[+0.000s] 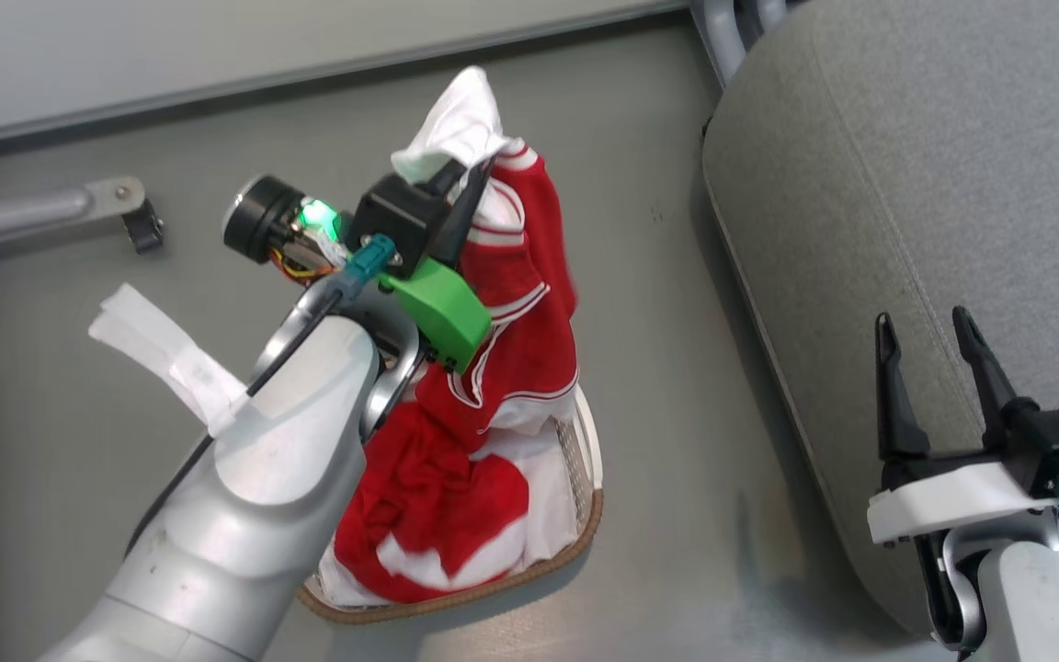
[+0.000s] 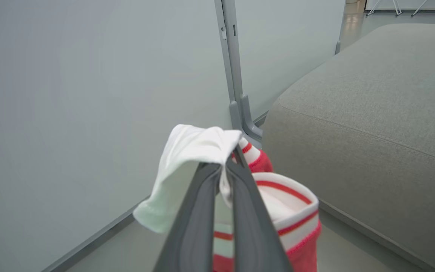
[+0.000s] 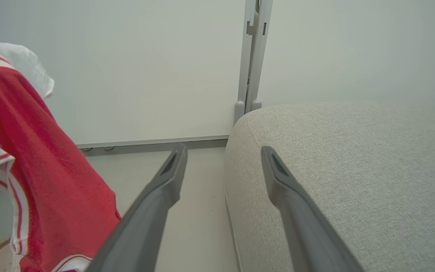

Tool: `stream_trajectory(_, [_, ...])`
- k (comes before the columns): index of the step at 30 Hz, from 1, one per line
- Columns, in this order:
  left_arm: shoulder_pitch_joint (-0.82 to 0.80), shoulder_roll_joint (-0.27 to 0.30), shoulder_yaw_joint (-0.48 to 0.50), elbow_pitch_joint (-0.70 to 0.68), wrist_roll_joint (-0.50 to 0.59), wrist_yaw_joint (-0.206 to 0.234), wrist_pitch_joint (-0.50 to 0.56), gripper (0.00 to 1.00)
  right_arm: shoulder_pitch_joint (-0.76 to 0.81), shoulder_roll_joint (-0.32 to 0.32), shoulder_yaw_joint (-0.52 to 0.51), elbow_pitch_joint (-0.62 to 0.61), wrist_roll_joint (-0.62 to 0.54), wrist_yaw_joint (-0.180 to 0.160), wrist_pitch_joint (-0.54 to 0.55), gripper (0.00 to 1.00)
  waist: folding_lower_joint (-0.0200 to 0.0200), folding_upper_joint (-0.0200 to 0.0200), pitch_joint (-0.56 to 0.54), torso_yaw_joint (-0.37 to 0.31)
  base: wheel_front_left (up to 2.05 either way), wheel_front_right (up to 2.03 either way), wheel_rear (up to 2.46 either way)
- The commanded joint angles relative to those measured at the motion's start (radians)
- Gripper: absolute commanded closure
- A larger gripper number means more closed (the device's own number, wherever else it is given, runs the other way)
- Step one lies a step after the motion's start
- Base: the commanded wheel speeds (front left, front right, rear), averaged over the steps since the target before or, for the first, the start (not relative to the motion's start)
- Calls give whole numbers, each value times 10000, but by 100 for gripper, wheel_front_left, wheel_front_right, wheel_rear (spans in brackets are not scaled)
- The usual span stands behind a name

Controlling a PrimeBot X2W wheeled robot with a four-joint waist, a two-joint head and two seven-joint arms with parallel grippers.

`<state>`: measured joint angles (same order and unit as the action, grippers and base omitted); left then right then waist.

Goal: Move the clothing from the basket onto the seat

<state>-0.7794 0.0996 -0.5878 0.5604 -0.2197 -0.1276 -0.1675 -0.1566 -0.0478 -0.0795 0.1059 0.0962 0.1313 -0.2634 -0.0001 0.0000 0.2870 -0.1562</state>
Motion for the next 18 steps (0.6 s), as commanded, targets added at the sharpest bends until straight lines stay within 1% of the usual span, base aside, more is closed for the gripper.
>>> stream_trajectory(1, [-234, 96, -113, -230, -147, -32, 155, 100, 299, -46, 43, 99, -46, -10, -21, 0, 1, 0, -2188, 767, 0, 0, 0])
stream_trajectory(4, [-879, 299, -459, -720, -585, -37, 556, 100, 562, -45, 208, 233, -98, -10, -21, 0, 1, 0, -2767, 767, 0, 0, 0])
stream_trajectory(10, [-2140, 588, -875, -1118, -1487, -33, 1180, 100, 256, -45, 856, 317, -171, -10, -21, 0, 1, 0, -3170, 639, 0, 0, 0])
stream_trajectory(16, [-3095, 681, -1418, -906, -2266, -35, 1488, 100, -410, -42, 2019, 399, 64, -10, -21, 0, 1, 0, -3284, 541, 0, 0, 0])
stream_trajectory(18, [-3329, 640, -1532, -779, -2480, -35, 1540, 100, -686, -37, 2630, 424, 196, -8, -21, 0, 1, 0, -3300, 548, 0, 0, 0])
